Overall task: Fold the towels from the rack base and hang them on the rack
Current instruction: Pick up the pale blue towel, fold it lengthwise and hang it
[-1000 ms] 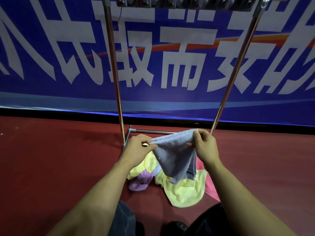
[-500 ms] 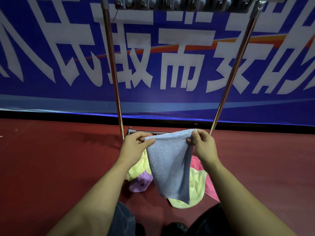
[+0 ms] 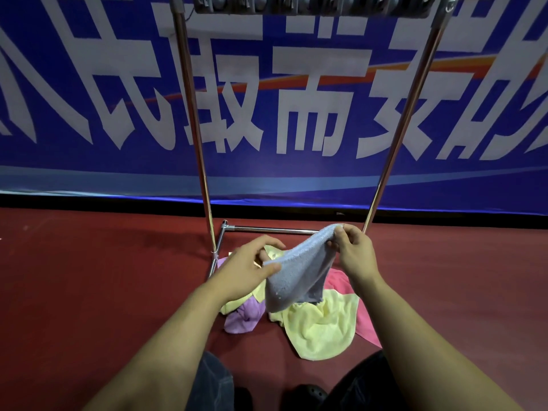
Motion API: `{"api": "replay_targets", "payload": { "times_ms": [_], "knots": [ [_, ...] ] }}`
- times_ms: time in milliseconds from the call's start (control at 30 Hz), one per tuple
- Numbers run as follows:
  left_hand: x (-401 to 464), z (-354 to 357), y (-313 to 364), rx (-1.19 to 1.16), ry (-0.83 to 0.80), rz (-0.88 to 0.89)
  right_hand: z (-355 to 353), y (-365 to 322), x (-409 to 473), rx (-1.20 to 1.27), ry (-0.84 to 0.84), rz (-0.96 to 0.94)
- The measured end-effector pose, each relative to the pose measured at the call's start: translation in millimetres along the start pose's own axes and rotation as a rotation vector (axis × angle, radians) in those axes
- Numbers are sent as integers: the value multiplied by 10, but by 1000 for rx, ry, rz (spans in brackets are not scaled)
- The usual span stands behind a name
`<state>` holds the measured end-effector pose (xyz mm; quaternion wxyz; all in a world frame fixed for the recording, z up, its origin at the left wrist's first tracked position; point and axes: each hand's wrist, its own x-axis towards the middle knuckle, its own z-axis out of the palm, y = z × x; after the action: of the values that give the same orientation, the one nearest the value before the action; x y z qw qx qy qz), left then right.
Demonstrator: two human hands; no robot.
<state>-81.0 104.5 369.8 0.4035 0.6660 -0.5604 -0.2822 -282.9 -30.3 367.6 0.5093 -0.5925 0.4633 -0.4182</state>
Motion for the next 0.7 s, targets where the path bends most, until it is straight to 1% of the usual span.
{"api": "replay_targets", "payload": {
  "times_ms": [100,167,233,367,433,533,633,700],
  "knots": [
    [-57,55,139,286,-194,72,4,21,4,-58,-2,-17],
    [-82,117,219,403,-268,147,14,34,4,-74,-6,-21],
    [-96,190,263,478,-321,166,18,50,-1,-113,-22,-32],
    [-121,271,291,511,-386,97,10,88,6,-171,-62,-41],
    [-89,282,256,461,-378,49,4,97,11,-181,-67,-47],
    [-32,299,138,351,-317,-24,-3,84,8,-179,-90,-66],
    [25,292,29,219,-204,-102,18,98,5,-177,-144,-86],
    [76,270,-3,128,-115,-123,45,99,-8,-175,-204,-100]
  ]
}}
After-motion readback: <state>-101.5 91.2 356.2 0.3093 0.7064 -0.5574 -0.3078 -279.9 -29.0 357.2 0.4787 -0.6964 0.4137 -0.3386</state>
